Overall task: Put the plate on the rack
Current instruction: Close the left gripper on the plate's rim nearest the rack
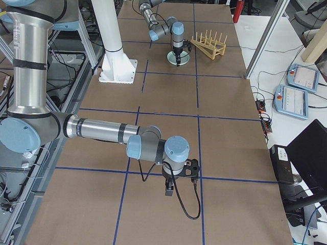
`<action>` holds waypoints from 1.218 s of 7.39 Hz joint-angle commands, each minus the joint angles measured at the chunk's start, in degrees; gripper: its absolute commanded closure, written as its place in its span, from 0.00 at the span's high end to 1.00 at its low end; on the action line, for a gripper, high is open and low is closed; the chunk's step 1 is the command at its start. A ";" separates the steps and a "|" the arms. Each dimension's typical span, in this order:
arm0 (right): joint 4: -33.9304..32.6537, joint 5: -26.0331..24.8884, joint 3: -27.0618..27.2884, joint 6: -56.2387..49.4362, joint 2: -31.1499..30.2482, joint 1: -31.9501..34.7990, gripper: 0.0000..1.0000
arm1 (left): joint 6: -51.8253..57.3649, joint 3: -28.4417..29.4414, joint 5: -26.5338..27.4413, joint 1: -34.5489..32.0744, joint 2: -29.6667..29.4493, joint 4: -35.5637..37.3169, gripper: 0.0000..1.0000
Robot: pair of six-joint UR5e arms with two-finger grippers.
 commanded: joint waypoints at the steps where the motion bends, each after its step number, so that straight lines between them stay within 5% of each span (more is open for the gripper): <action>1: 0.00 0.00 0.00 0.00 0.00 -0.08 1.00 | 0.05 -0.07 -0.08 0.01 0.00 -0.25 0.35; 3: 0.00 0.00 0.00 0.00 0.00 0.01 1.00 | 0.57 -0.16 0.00 0.01 0.00 -0.25 0.00; 6: 0.00 0.00 0.00 0.00 0.00 -0.08 1.00 | 0.93 -3.99 0.18 -0.60 0.09 1.66 0.00; 9: 0.00 0.00 0.00 0.00 0.00 -0.08 1.00 | 7.85 -19.63 0.18 -6.31 -0.78 20.25 0.00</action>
